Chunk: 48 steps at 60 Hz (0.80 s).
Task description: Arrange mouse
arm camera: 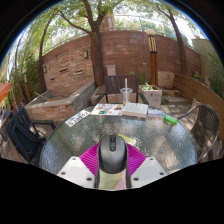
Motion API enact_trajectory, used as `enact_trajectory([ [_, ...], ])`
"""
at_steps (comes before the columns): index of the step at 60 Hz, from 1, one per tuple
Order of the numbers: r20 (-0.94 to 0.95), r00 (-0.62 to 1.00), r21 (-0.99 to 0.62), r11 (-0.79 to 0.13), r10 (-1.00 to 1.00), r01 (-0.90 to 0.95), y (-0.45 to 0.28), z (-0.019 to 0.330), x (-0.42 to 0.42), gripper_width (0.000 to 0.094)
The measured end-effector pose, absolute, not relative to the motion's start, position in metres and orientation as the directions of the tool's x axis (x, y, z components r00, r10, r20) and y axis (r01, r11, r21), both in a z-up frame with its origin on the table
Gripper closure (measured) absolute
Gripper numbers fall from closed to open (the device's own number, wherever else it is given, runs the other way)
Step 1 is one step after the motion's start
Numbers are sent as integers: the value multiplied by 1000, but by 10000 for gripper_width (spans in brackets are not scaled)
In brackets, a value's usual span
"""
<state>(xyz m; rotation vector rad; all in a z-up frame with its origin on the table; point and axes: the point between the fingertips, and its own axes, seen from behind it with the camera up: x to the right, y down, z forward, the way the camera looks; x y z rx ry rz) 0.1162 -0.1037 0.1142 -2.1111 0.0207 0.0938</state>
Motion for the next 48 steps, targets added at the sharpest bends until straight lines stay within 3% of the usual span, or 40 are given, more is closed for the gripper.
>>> enact_trajectory([
  [6, -71, 996, -784, -620, 54, -22, -120, 32, 71, 578],
  [9, -48, 998, -766, -642, 49, -5, -118, 22, 69, 560],
  [10, -47, 998, -760, -650, 50, -3, -122, -1, 63, 546],
  [18, 9, 999, -742, -669, 47, 39, -127, -7, 63, 383],
  [23, 25, 998, -755, -654, 52, 53, -129, 25, 62, 83],
  [24, 27, 998, -759, -648, 53, 55, -132, 33, 61, 67],
  [26, 36, 998, -766, -641, 43, 55, -144, 49, 60, 110],
  [36, 61, 998, -774, -631, 8, 52, -193, 133, 51, 83],
  [42, 78, 997, -777, -627, -7, 57, -229, 170, 42, 80],
  [48, 78, 997, -775, -629, -9, 55, -251, 184, 35, 79],
])
